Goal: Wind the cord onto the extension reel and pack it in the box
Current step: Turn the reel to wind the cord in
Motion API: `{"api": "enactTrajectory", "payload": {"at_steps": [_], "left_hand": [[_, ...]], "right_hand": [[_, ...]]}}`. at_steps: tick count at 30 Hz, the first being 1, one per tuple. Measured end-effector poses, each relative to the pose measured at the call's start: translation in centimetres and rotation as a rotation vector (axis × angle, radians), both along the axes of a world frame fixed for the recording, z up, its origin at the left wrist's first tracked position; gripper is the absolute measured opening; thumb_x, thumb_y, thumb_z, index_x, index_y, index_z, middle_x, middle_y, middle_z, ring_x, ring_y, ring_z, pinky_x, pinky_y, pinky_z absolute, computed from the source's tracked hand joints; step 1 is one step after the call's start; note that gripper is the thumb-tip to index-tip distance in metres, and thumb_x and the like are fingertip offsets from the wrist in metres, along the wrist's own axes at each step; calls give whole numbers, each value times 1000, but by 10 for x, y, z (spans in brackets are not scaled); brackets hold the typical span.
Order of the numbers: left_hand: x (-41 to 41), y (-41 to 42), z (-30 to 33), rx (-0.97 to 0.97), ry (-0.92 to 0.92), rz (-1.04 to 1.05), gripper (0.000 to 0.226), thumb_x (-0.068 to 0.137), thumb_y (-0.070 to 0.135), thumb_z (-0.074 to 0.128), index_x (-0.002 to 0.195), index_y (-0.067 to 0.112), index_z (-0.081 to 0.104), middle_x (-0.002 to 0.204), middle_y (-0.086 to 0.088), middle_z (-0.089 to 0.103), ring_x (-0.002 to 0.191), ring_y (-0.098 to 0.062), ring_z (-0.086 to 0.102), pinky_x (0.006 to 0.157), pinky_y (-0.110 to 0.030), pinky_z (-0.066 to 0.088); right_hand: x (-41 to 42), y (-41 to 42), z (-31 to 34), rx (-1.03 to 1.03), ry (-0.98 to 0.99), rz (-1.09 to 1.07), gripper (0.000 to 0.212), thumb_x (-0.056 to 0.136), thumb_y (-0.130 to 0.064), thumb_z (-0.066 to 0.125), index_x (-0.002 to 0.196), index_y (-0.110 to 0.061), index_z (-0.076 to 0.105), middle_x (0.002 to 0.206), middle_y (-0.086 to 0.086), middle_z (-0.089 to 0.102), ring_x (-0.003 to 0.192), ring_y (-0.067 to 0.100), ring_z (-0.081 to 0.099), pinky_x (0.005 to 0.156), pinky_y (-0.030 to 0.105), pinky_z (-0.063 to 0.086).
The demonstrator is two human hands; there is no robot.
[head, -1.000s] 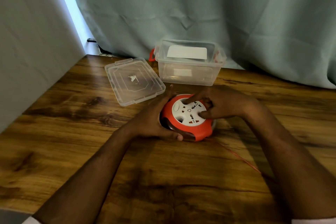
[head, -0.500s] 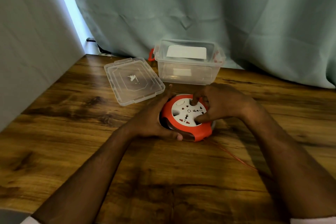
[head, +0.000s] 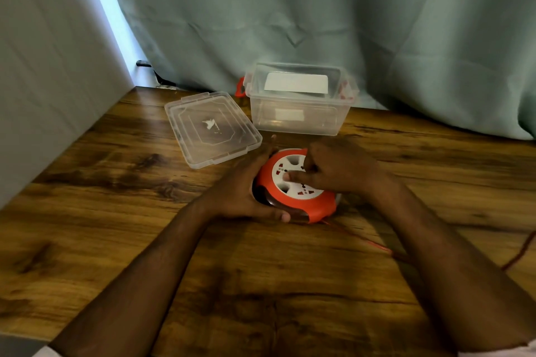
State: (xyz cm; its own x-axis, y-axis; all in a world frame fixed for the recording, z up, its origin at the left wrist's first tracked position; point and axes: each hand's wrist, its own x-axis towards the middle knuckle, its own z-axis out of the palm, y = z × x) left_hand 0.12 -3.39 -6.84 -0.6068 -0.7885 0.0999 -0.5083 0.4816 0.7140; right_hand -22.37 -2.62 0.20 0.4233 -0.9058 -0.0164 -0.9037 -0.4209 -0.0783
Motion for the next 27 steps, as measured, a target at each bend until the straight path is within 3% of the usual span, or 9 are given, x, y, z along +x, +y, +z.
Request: {"api": "enactTrajectory", "payload": {"at_steps": [4, 7, 11, 13, 16, 20, 22, 25, 27], "left_hand": [[1, -1, 0, -1, -29, -6, 135, 56, 75, 85, 156, 54, -3, 168, 13, 23, 151, -10, 30, 122, -45, 36], [3, 0, -1, -8, -25, -5, 139, 56, 76, 85, 160, 46, -1, 169, 12, 22, 153, -13, 28, 123, -48, 35], [3, 1, 2, 15, -1, -28, 132, 59, 65, 89, 158, 51, 2, 167, 14, 26, 151, -11, 31, 122, -47, 36], [5, 0, 3, 21, 9, -42, 131, 59, 63, 89, 157, 53, 4, 166, 14, 26, 151, -10, 30, 122, -46, 36], [6, -1, 3, 19, 4, -65, 134, 55, 65, 89, 159, 49, 5, 167, 14, 24, 152, -10, 28, 123, -46, 34], [3, -2, 2, 12, -23, -81, 139, 52, 67, 90, 159, 51, 4, 168, 14, 22, 154, -13, 27, 123, -50, 33], [3, -3, 1, 27, -18, -73, 139, 51, 66, 91, 158, 53, 3, 169, 15, 21, 154, -13, 26, 123, -50, 34], [4, -3, 2, 40, -18, -59, 139, 49, 69, 90, 157, 56, 3, 169, 16, 19, 154, -13, 25, 123, -50, 33], [4, -2, 2, 37, -25, -56, 139, 50, 69, 90, 157, 56, 3, 169, 16, 18, 155, -13, 25, 123, -49, 33]], "right_hand": [[-11, 0, 14, 98, -58, 4, 18, 93, -47, 69, 103, -32, 68, 83, -15, 64, 73, 6, 63, 56, 17, 40], [-20, 1, 19, 142, -50, -1, 44, 90, -35, 74, 130, -47, 60, 86, -16, 62, 75, 7, 61, 57, 21, 44], [-24, 1, 19, 186, -25, -5, 57, 89, -40, 74, 141, -52, 52, 106, -23, 60, 80, 3, 60, 58, 16, 41], [-24, -1, 16, 196, -21, 10, 60, 88, -43, 74, 143, -53, 50, 119, -17, 64, 83, 5, 62, 61, 18, 45], [-25, 0, 15, 194, -4, -1, 60, 86, -47, 76, 139, -55, 51, 105, -16, 65, 81, 5, 60, 64, 22, 48], [-23, 2, 17, 184, -5, -28, 63, 80, -49, 81, 137, -53, 55, 139, -14, 59, 101, 5, 56, 75, 24, 51], [-21, 4, 18, 177, 12, -27, 63, 79, -49, 82, 137, -49, 58, 140, -12, 59, 100, 5, 53, 72, 21, 46], [-19, 6, 20, 156, 21, -31, 64, 74, -56, 83, 133, -42, 63, 139, -11, 59, 106, 8, 56, 84, 28, 52], [-17, 7, 20, 142, 35, -47, 63, 72, -63, 82, 127, -37, 66, 132, -11, 62, 101, 7, 57, 81, 27, 51]]}}
